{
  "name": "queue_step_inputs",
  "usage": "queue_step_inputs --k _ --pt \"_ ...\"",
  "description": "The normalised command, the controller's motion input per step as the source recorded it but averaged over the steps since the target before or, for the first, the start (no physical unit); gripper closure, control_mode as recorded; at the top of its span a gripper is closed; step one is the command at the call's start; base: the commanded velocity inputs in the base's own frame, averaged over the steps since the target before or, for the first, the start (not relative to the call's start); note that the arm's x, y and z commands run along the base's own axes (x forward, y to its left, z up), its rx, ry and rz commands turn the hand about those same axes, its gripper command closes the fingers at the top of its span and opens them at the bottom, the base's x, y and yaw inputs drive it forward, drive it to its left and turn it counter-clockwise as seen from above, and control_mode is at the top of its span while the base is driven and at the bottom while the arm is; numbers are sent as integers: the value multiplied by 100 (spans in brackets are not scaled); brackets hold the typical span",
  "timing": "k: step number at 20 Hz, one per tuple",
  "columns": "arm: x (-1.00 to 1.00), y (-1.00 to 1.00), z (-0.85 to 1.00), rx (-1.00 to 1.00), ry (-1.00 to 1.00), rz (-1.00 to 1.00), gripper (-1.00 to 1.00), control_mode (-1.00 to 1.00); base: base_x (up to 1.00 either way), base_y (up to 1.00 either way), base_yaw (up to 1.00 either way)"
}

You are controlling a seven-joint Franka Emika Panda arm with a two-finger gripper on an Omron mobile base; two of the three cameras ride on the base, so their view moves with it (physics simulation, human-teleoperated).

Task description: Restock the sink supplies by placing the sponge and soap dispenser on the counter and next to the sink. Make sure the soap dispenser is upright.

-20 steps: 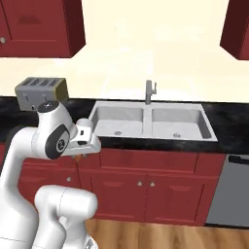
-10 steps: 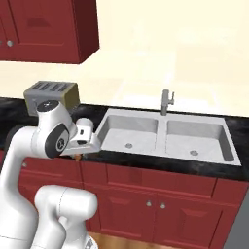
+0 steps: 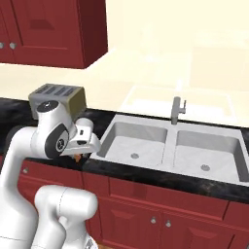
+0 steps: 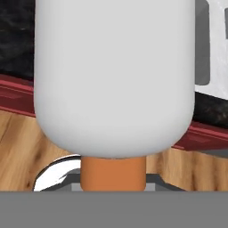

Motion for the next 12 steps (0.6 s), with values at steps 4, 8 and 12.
queue_step_inputs --k 4,8,12 --pt "70 26 0 -1 19 7 100 -100 13 6 3" --pt "100 44 0 -8 43 11 100 -100 0 0 0" --pt "80 51 0 -17 43 15 100 -100 0 0 0"
